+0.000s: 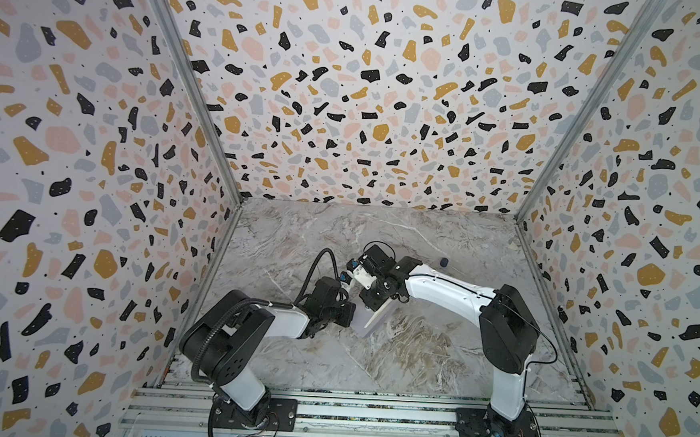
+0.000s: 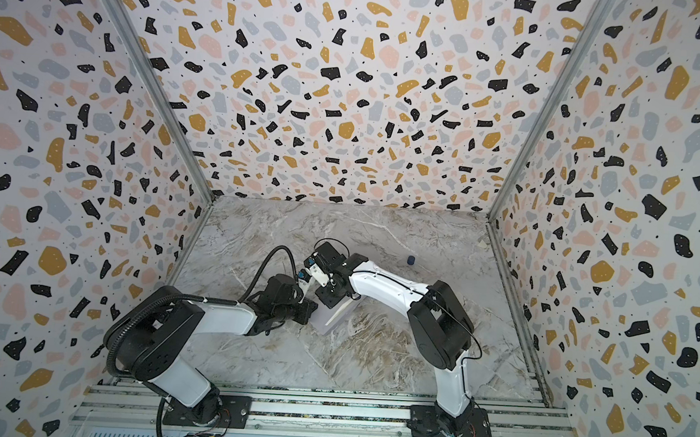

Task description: Place the letter into the envelope and seal it

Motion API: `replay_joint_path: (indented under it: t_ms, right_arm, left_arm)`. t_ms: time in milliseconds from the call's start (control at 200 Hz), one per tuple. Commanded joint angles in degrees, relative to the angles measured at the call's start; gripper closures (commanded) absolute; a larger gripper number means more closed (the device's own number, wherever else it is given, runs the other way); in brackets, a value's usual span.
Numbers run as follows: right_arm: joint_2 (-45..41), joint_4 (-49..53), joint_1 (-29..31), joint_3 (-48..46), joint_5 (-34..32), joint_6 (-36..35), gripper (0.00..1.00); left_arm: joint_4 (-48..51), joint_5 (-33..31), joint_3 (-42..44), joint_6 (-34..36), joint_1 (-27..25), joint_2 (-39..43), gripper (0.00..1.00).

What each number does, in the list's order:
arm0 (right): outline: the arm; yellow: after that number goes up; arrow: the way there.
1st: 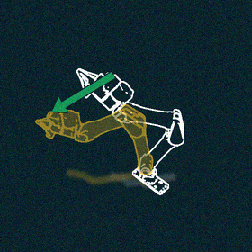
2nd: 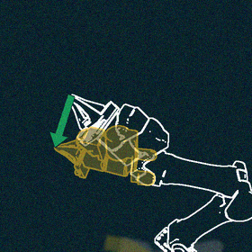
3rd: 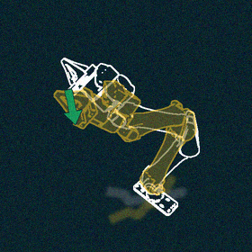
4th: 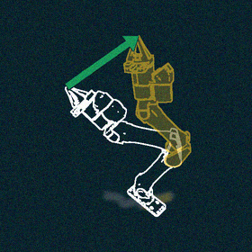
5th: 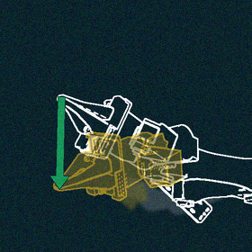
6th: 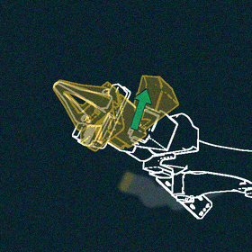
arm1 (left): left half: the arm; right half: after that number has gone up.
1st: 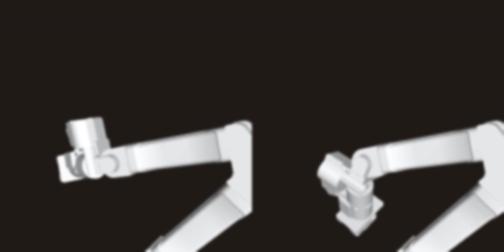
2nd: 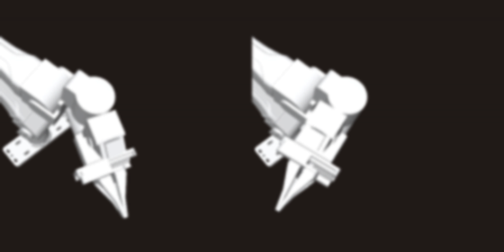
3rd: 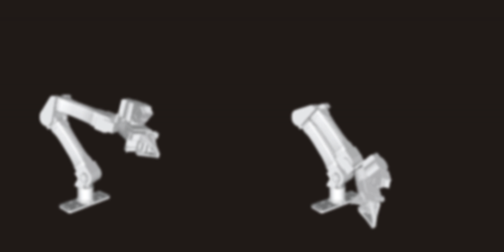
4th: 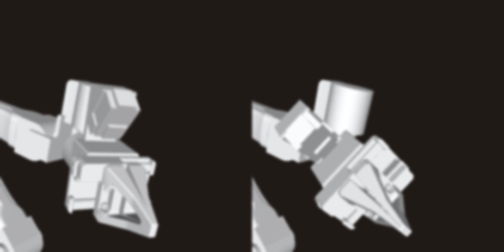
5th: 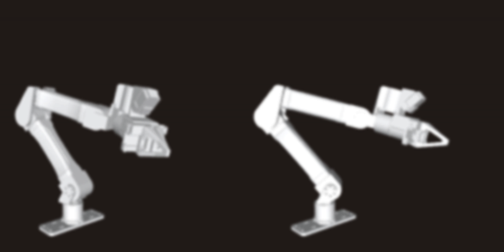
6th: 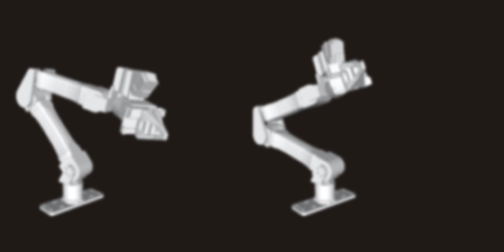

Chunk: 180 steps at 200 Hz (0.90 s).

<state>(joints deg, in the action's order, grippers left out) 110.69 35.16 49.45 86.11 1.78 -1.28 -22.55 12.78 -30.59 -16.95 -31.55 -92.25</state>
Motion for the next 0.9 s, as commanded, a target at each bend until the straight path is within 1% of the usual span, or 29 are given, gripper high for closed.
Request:
replay_joint_path:
  t_ms: [0,275,896]
  right_arm:
    - [-0.13,1.67,-1.00,1.39,-1.43,0.93,1.00]
    - [-0.40,1.67,-2.36,1.21,-1.88,1.24,1.00]
    - [0.57,1.82,-7.93,1.17,-4.57,0.49,1.00]
  left_arm:
    - [2.50,-2.93,0.53,1.56,0.35,-1.00,1.00]
    - [2.86,-3.26,0.35,1.85,0.35,-1.36,1.00]
    - [3.47,-3.02,-0.26,2.13,0.34,-1.62,1.00]
